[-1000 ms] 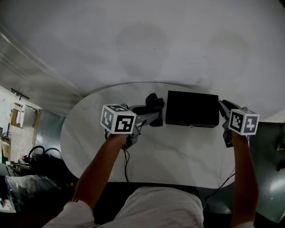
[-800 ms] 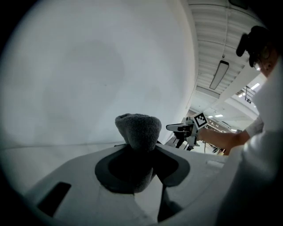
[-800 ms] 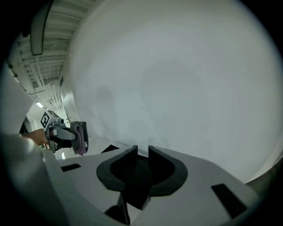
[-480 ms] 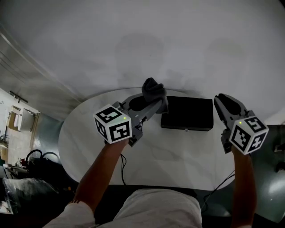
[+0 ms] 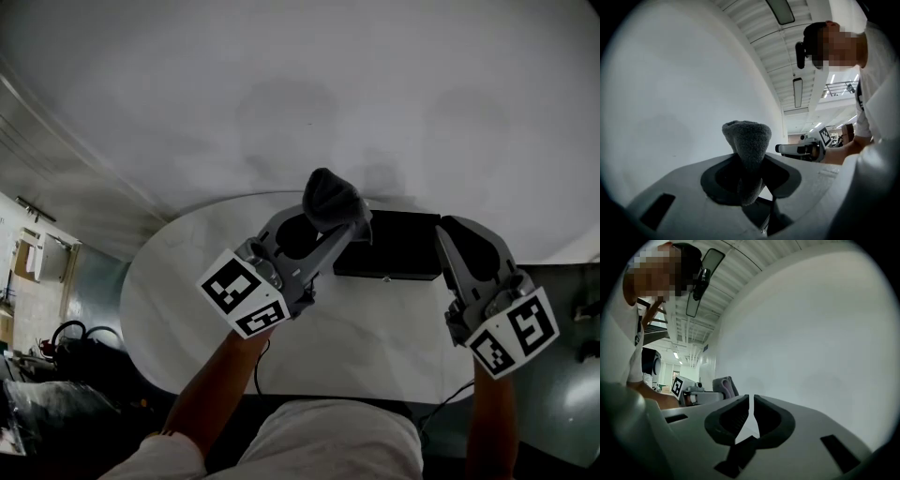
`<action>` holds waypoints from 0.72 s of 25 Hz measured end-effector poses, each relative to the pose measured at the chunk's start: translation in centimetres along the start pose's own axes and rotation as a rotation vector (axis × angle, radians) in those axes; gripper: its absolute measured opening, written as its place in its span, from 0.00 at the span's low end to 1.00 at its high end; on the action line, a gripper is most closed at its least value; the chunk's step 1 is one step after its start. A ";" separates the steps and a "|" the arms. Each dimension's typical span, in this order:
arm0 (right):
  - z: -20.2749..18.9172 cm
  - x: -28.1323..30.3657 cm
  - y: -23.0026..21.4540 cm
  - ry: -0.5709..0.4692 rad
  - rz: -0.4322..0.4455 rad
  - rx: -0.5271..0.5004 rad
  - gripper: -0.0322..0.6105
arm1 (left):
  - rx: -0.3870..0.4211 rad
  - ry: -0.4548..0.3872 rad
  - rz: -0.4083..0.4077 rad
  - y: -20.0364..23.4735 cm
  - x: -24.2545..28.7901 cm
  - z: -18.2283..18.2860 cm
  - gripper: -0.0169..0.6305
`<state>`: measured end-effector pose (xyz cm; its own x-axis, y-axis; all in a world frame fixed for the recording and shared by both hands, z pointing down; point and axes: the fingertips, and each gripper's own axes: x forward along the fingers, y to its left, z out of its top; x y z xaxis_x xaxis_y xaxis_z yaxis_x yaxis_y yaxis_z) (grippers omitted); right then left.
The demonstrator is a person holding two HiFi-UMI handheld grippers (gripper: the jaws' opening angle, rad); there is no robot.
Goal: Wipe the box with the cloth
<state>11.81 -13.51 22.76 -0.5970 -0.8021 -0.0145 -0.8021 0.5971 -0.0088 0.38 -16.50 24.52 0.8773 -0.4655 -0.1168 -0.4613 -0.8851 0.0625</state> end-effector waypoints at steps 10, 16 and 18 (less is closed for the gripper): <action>1.4 -1.8 2.9 -0.139 0.051 -0.052 0.08 | 0.070 -0.123 -0.035 -4.6 0.2 1.3 0.21; 1.8 -2.5 4.1 -0.204 0.063 -0.090 0.07 | 0.079 -0.169 -0.044 -5.7 -0.2 1.4 0.21; 1.9 -2.7 4.2 -0.215 0.059 -0.095 0.07 | 0.083 -0.169 -0.046 -6.1 -0.3 1.3 0.21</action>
<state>10.08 -8.81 20.87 -0.6337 -0.7402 -0.2248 -0.7700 0.6313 0.0919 2.76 -10.98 22.87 0.8661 -0.4121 -0.2830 -0.4368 -0.8991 -0.0278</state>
